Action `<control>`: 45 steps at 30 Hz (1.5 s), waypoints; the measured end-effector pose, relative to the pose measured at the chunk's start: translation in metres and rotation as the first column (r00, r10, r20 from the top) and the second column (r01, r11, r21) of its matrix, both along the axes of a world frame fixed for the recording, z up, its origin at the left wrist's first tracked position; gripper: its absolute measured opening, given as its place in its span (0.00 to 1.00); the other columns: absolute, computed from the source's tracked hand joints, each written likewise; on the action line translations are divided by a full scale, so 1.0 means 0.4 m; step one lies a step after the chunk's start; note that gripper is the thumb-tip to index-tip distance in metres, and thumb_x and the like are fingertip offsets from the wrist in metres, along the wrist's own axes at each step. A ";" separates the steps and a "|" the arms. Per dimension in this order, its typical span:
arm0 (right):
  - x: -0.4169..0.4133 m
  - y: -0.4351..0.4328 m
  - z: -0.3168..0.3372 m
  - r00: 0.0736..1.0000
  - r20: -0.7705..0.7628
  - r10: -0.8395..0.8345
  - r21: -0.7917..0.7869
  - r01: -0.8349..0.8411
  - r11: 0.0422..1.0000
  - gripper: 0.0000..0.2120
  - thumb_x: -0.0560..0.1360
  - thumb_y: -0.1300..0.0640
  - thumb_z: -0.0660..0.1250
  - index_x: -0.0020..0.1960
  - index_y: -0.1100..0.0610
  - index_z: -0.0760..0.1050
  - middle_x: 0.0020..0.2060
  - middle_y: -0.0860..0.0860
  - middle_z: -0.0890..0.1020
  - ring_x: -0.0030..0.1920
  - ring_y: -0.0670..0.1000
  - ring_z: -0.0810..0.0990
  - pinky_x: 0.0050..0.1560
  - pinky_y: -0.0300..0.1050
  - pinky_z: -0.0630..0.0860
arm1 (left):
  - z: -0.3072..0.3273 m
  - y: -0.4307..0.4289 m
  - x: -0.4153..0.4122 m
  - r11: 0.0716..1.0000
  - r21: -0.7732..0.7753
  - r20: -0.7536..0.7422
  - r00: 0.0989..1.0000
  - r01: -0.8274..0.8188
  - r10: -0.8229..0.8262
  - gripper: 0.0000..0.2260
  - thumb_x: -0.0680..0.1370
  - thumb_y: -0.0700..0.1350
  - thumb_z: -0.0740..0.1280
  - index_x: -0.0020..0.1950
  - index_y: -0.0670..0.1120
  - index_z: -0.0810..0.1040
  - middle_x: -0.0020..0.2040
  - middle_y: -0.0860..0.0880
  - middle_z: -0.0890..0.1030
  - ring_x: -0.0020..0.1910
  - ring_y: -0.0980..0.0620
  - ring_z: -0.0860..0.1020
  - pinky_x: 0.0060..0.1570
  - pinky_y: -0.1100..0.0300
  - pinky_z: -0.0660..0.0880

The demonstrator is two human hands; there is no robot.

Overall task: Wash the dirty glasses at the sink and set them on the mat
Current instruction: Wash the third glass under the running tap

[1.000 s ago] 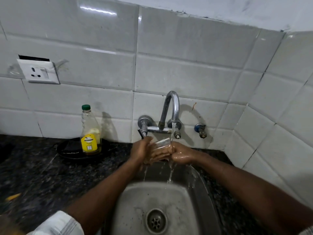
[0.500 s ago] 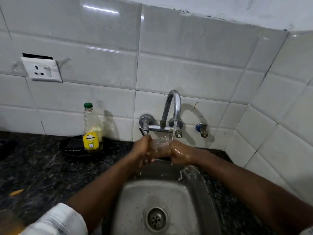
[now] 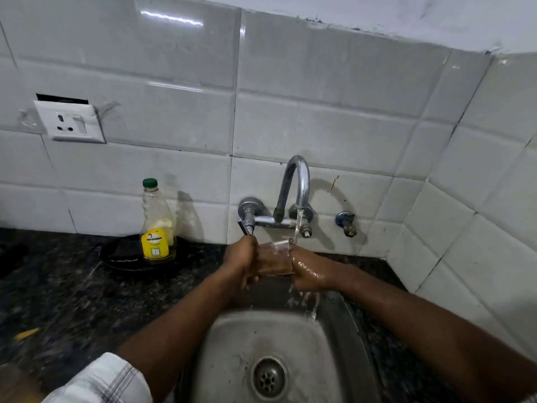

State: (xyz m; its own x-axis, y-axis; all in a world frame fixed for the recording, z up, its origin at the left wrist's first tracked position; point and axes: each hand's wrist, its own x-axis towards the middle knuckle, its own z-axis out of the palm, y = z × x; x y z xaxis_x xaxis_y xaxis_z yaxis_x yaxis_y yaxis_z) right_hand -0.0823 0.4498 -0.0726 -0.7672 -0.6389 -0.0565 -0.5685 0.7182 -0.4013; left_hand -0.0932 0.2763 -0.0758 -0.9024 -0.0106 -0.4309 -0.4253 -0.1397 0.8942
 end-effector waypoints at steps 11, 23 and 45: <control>0.024 -0.129 0.011 0.556 0.492 -0.670 -0.635 0.755 0.160 0.23 0.78 0.42 0.64 0.34 0.59 0.80 0.28 0.53 0.82 0.30 0.51 0.80 0.40 0.46 0.79 | -0.072 0.065 0.072 0.886 -0.127 -0.726 0.650 -0.447 0.224 0.06 0.74 0.47 0.66 0.43 0.46 0.81 0.36 0.54 0.79 0.36 0.59 0.76 0.37 0.74 0.68; 0.038 -0.134 0.017 0.568 0.322 -0.758 -0.686 0.692 0.227 0.16 0.78 0.51 0.65 0.39 0.62 0.80 0.32 0.56 0.84 0.32 0.52 0.84 0.40 0.47 0.82 | -0.065 0.057 0.058 0.946 -0.083 -0.544 0.809 -0.315 0.222 0.12 0.77 0.52 0.66 0.41 0.44 0.79 0.37 0.48 0.82 0.36 0.49 0.80 0.36 0.63 0.75; 0.084 -0.153 0.042 0.546 0.509 -0.665 -0.710 0.703 0.033 0.18 0.80 0.54 0.61 0.37 0.63 0.78 0.29 0.55 0.81 0.29 0.51 0.80 0.35 0.42 0.77 | 0.009 0.005 0.067 0.818 -0.527 -0.632 0.750 -0.230 -0.196 0.14 0.79 0.53 0.63 0.42 0.44 0.80 0.38 0.48 0.82 0.37 0.51 0.80 0.39 0.59 0.75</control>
State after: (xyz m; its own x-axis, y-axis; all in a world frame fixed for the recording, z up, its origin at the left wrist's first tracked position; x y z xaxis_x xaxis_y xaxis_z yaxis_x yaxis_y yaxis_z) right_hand -0.0488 0.3887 -0.0557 -0.8939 0.4469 0.0357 0.0116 0.1026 -0.9947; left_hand -0.0665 0.2783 -0.0723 -0.9415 -0.0646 0.3308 0.2677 0.4530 0.8504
